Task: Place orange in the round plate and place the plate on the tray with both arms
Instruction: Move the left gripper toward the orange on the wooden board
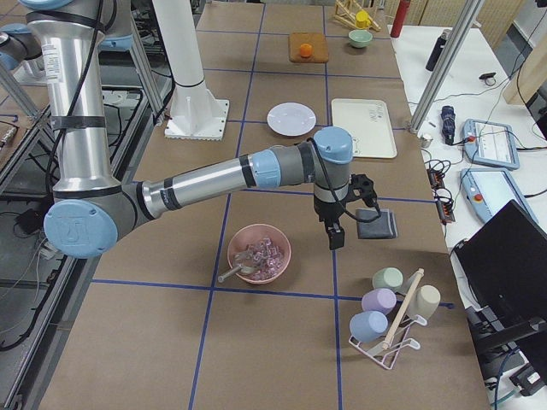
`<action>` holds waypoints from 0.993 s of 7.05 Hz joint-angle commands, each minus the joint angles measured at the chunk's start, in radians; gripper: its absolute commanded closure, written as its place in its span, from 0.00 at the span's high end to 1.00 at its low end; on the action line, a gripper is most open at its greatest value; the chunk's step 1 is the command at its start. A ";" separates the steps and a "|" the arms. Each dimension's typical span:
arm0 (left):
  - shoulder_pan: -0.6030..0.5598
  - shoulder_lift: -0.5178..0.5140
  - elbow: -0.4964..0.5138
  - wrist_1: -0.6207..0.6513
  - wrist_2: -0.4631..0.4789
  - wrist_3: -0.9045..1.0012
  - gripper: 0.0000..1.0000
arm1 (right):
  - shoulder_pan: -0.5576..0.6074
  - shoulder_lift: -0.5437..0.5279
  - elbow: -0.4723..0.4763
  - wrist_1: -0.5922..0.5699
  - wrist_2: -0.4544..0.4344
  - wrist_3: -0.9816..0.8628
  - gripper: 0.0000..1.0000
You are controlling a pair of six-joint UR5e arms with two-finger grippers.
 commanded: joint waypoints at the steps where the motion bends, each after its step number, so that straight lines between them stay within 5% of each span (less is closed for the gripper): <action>1: 0.000 -0.027 -0.005 -0.112 -0.003 -0.055 0.98 | 0.000 -0.005 -0.024 0.147 0.001 0.018 1.00; 5: 0.008 -0.018 0.036 -0.416 -0.046 -0.157 0.98 | -0.005 -0.034 -0.044 0.282 0.025 0.111 1.00; 7: 0.130 -0.059 0.018 -0.459 -0.049 -0.273 0.98 | -0.043 -0.031 -0.033 0.340 0.111 0.298 1.00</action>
